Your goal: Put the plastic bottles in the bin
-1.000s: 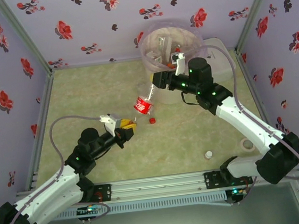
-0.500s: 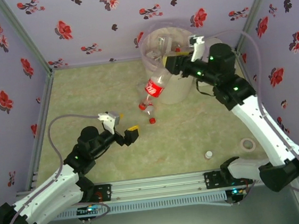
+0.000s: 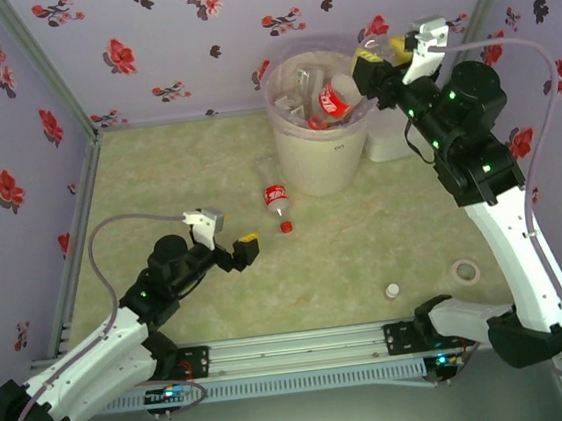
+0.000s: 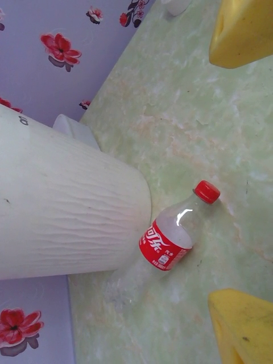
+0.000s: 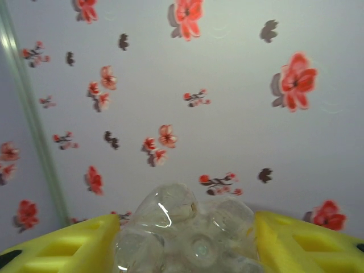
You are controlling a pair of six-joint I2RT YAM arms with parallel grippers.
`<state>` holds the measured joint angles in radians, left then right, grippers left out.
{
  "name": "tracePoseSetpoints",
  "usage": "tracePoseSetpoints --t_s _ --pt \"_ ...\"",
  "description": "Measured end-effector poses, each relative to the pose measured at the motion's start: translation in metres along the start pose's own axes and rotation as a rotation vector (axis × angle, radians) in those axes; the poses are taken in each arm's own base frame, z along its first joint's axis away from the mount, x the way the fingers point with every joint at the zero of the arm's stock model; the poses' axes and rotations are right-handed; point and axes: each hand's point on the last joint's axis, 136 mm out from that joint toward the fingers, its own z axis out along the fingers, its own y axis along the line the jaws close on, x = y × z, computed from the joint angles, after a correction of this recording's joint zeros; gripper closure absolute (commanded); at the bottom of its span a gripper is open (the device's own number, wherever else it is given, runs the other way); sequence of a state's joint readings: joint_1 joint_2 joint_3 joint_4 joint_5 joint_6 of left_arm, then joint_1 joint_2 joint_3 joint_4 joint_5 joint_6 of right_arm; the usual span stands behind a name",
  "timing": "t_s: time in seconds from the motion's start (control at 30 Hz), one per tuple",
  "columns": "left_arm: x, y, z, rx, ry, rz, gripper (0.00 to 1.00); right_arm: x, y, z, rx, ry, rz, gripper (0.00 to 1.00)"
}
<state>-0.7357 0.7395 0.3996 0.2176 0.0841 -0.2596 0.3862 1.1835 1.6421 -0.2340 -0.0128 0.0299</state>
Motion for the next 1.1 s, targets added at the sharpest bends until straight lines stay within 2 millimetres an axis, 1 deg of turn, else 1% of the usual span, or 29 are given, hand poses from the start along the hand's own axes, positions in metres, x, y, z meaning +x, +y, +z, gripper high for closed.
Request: tracePoseSetpoints --t_s 0.1,0.33,0.43,0.57,0.7,0.8,0.87,0.9,0.97,1.1 --pt "0.002 0.002 0.0 -0.009 0.011 -0.004 0.0 0.005 -0.011 0.019 0.049 0.016 -0.041 1.0" --pt "0.003 0.007 0.001 -0.045 0.026 -0.024 0.0 0.03 -0.028 0.073 0.117 0.083 -0.123 1.0" --pt "0.007 0.011 0.0 -0.063 0.04 -0.026 0.0 0.039 -0.036 0.094 0.135 0.103 -0.149 1.0" --pt "0.01 0.014 -0.001 -0.081 0.053 -0.026 0.0 0.047 -0.046 0.122 0.156 0.107 -0.179 1.0" --pt "0.01 0.016 -0.002 -0.092 0.051 -0.026 0.0 0.058 -0.051 0.15 0.164 0.112 -0.212 1.0" --pt "0.011 0.018 -0.002 -0.104 0.057 -0.026 0.0 0.075 -0.056 0.174 0.167 0.133 -0.24 1.0" --pt "0.013 0.019 -0.003 -0.106 0.063 -0.026 0.0 0.091 -0.058 0.191 0.169 0.156 -0.255 1.0" --pt "0.014 0.019 -0.003 -0.108 0.067 -0.027 0.0 0.101 -0.06 0.197 0.17 0.174 -0.263 1.0" --pt "0.014 0.02 -0.005 -0.114 0.068 -0.028 0.0 0.112 -0.061 0.207 0.168 0.184 -0.263 1.0" --pt "0.009 0.022 -0.009 -0.125 0.047 -0.027 0.0 0.119 -0.06 0.213 0.154 0.201 -0.26 1.0"
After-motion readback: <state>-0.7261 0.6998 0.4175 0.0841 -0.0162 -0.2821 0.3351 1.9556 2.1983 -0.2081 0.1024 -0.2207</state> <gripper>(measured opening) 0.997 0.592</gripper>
